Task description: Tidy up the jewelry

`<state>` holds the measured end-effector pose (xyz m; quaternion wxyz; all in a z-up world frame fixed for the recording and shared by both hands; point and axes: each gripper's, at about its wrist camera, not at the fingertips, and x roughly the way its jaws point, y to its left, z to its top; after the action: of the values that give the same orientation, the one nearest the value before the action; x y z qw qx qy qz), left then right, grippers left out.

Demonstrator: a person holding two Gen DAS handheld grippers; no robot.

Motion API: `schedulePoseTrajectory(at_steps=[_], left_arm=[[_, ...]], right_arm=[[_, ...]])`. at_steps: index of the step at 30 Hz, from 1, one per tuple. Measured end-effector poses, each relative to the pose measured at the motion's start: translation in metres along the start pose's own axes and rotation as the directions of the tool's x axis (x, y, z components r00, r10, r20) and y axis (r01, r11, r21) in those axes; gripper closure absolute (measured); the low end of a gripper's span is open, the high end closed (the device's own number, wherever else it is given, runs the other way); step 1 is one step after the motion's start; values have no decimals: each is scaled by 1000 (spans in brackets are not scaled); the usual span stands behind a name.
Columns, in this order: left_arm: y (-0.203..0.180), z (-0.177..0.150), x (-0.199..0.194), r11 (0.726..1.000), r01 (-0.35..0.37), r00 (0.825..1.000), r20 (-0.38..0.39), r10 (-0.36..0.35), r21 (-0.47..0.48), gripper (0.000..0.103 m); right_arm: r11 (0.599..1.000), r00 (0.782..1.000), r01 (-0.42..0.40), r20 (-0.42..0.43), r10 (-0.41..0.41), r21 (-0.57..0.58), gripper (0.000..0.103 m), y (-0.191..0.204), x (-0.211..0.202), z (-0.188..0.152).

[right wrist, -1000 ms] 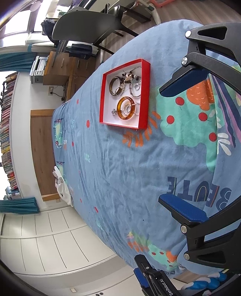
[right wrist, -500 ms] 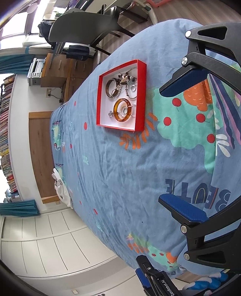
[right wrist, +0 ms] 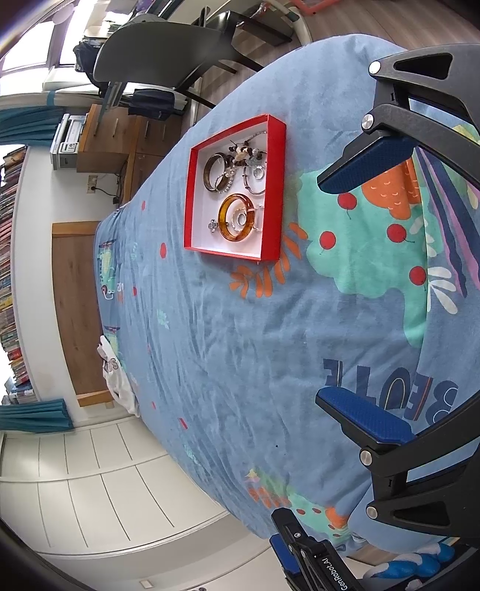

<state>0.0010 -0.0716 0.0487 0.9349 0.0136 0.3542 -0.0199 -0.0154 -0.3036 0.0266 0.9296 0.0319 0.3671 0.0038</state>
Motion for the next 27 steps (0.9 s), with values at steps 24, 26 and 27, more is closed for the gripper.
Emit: schedulePoseTrajectory(at_steps=[24, 26, 27], left_arm=[[-6, -7, 10, 1000, 7, 1000, -17, -7, 14, 39], [-6, -7, 10, 1000, 8, 1000, -16, -8, 13, 39], [-6, -7, 10, 1000, 8, 1000, -16, -8, 13, 39]], right_arm=[[1000, 1000, 8, -22, -8, 9, 1, -6, 9, -5], [1000, 1000, 7, -23, -7, 10, 1, -6, 9, -5], [1000, 1000, 8, -23, -7, 9, 1, -6, 10, -5]])
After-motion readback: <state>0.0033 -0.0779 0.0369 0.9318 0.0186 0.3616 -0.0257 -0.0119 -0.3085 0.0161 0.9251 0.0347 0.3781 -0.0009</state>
